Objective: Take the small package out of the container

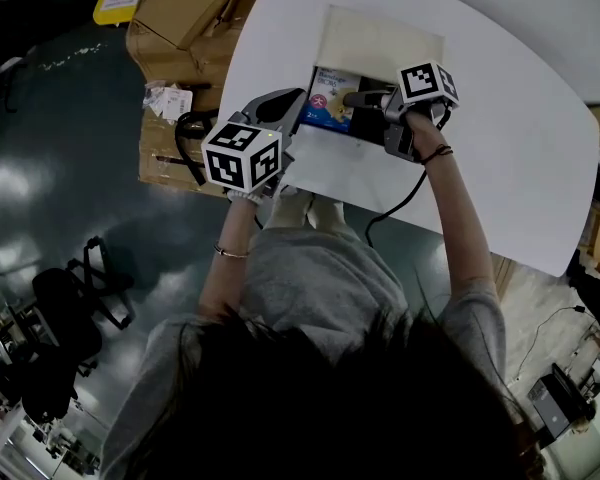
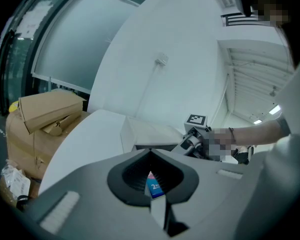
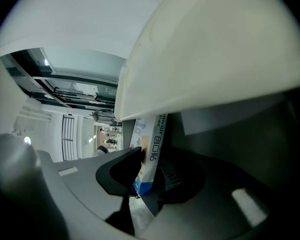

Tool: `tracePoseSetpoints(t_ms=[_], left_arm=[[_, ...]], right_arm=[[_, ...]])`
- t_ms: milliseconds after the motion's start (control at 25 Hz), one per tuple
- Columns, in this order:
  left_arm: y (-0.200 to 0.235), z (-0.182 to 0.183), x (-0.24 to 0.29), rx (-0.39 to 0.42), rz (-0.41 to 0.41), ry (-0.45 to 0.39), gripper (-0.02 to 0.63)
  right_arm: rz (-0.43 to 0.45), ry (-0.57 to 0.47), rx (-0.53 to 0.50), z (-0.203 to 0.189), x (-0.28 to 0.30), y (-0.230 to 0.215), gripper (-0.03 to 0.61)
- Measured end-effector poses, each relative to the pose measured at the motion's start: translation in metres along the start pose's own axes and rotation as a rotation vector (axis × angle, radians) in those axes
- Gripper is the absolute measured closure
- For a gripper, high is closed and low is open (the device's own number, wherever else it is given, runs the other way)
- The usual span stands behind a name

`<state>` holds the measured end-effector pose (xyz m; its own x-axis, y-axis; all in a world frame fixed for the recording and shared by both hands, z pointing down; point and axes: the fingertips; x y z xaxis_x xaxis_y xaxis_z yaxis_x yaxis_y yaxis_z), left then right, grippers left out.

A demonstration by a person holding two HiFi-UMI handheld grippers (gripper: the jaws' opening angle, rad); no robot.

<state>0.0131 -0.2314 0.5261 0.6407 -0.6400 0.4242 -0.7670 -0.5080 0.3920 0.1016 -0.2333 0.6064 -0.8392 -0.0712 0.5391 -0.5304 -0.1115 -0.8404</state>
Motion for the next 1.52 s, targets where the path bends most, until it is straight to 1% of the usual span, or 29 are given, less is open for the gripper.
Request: tracePoseSetpoints(t_ms=[120, 280, 480, 680, 920, 1160, 1520], left_arm=[[0.001, 0.001, -0.001, 0.0, 0.001, -0.003, 0.621], [0.003, 0.0, -0.002, 0.001, 0.002, -0.006, 0.621], [0.002, 0.0, -0.005, 0.003, 0.002, -0.012, 0.621], [0.0, 0.006, -0.005, 0.005, 0.0, -0.019, 0.621], [-0.001, 0.005, -0.011, 0.009, -0.007, -0.028, 0.621], [-0.004, 0.005, -0.014, 0.014, -0.013, -0.035, 0.621], [-0.003, 0.004, -0.011, 0.019, -0.023, -0.034, 0.621]], right_arm=[[0.014, 0.008, 0.042, -0.001, -0.004, 0.003, 0.448], [0.046, 0.016, 0.063, 0.001, -0.002, 0.002, 0.453], [0.024, 0.028, 0.092, -0.007, -0.009, 0.009, 0.457], [0.077, 0.027, 0.108, -0.002, -0.016, 0.014, 0.463], [0.114, 0.011, 0.148, -0.01, -0.017, 0.021, 0.474], [0.152, 0.002, 0.17, -0.016, -0.019, 0.024, 0.474], [0.161, 0.0, 0.17, -0.017, -0.018, 0.023, 0.474]])
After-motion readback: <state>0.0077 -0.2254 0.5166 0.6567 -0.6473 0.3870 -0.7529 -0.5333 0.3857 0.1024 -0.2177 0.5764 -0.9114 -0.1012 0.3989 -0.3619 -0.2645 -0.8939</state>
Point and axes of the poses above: the fingertips, and each gripper's own axes: x forward along the fingers, y to its left, z out of its top
